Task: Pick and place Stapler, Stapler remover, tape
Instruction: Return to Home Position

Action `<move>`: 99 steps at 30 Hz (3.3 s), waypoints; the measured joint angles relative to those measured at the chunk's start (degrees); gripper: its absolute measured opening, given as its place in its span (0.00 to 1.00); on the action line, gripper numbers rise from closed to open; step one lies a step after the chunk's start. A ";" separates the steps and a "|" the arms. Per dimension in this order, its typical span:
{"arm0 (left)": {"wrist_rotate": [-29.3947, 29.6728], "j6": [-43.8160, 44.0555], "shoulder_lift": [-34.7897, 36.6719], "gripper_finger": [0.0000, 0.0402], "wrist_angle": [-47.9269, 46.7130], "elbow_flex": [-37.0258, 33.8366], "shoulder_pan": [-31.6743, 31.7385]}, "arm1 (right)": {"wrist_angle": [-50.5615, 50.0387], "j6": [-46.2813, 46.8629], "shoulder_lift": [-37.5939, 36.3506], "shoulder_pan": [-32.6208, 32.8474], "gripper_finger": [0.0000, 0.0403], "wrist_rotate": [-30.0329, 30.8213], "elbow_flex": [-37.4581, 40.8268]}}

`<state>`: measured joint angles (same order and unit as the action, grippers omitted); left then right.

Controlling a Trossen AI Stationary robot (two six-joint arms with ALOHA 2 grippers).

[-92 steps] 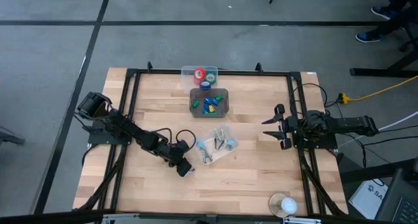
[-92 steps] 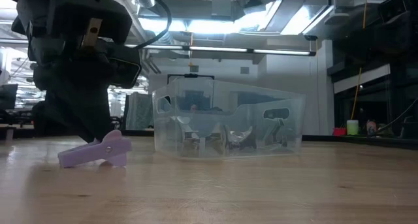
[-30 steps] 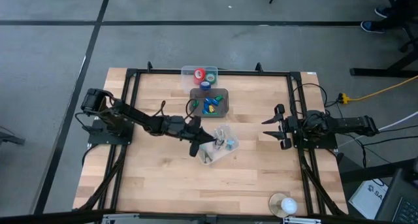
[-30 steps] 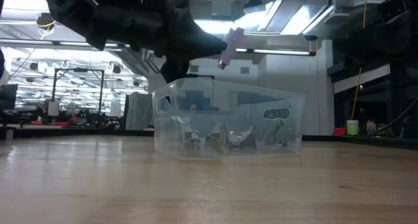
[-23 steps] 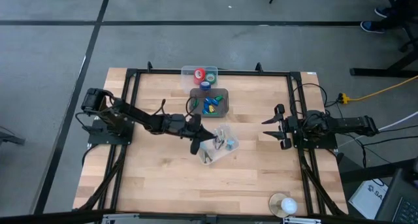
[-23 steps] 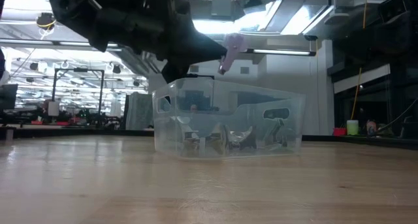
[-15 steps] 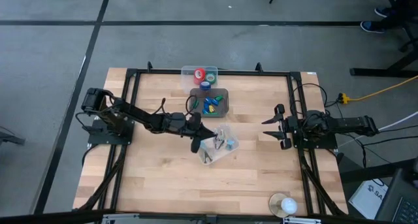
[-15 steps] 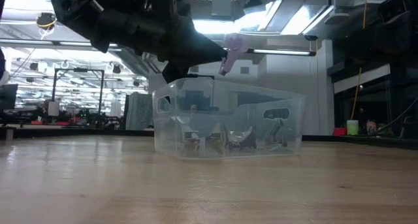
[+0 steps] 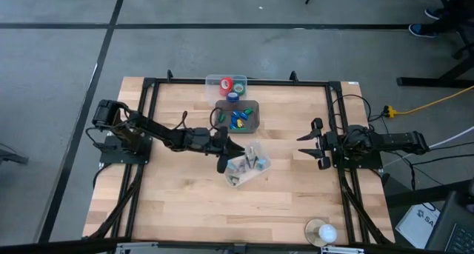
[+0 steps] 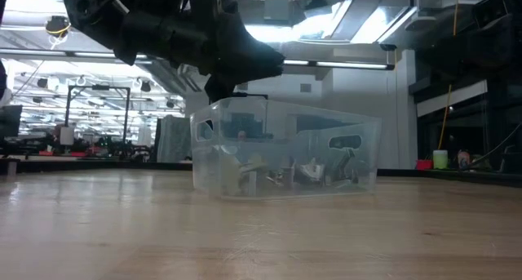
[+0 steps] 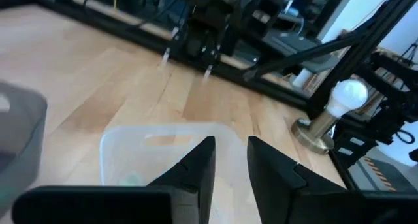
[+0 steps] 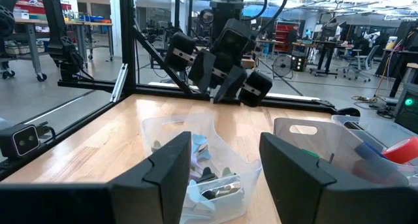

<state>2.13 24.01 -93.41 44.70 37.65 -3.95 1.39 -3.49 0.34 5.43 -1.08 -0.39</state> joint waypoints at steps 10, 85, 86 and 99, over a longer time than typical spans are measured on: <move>-0.50 -7.68 2.32 0.22 4.00 0.02 0.00 | -0.01 0.02 0.01 0.00 0.47 0.00 -0.01; -0.54 -18.72 70.25 0.22 -7.80 -37.05 17.11 | 0.00 0.02 0.02 -0.02 0.47 0.00 -0.01; 0.28 -18.40 71.33 0.22 -9.45 -37.05 17.11 | 0.00 0.00 0.00 -0.01 0.47 0.00 -0.02; 0.96 -19.26 88.17 0.22 -26.74 -37.05 17.18 | -0.02 0.02 0.01 0.00 0.47 0.00 -0.02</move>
<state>3.09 4.75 -5.23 17.97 0.60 13.23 1.37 -3.46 0.35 5.43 -1.08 -0.40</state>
